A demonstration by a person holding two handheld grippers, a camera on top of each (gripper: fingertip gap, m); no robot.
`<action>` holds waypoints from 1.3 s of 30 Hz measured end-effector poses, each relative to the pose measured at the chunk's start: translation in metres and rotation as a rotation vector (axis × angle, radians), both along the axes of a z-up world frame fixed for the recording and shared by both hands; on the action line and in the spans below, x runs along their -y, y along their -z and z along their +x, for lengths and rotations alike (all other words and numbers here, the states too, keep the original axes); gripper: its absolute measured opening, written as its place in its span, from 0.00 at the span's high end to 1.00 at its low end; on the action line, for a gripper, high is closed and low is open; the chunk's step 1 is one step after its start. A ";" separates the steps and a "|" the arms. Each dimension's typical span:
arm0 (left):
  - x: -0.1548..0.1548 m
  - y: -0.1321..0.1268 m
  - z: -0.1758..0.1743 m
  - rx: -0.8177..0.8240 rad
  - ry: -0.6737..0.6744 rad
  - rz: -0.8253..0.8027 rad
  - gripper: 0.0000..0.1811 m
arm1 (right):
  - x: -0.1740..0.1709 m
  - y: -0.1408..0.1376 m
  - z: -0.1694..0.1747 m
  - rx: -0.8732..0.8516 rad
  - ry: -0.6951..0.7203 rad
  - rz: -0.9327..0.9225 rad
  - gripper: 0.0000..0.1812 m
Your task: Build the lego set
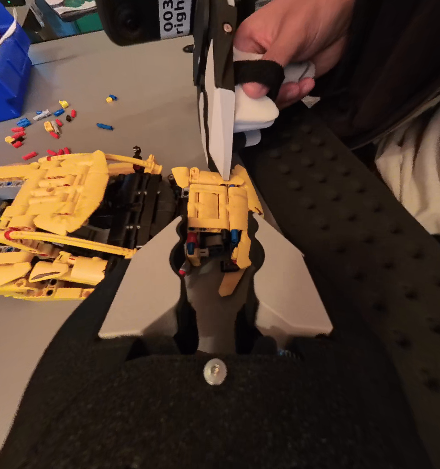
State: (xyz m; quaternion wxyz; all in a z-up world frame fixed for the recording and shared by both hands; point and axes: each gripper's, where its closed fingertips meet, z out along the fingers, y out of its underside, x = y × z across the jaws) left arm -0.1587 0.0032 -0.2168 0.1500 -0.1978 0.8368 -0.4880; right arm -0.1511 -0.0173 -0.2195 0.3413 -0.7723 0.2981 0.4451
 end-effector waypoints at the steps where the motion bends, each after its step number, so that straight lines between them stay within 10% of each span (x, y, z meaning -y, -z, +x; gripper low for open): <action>1: 0.000 0.000 0.000 0.002 -0.001 0.002 0.73 | 0.000 0.000 0.000 -0.013 -0.009 -0.001 0.96; 14: 0.001 0.000 0.006 0.014 -0.064 0.006 0.73 | -0.001 0.001 -0.001 0.014 -0.031 0.014 0.97; 16: -0.002 -0.006 0.017 0.057 -0.128 -0.009 0.96 | -0.006 0.002 -0.015 0.016 -0.089 0.016 0.97; 27: -0.013 -0.009 0.015 0.019 -0.114 -0.035 0.95 | -0.017 -0.001 -0.018 -0.004 -0.083 0.021 0.96; 39: -0.032 -0.015 -0.015 -0.166 -0.853 -0.098 0.66 | -0.025 -0.008 -0.021 0.259 -0.335 0.112 0.88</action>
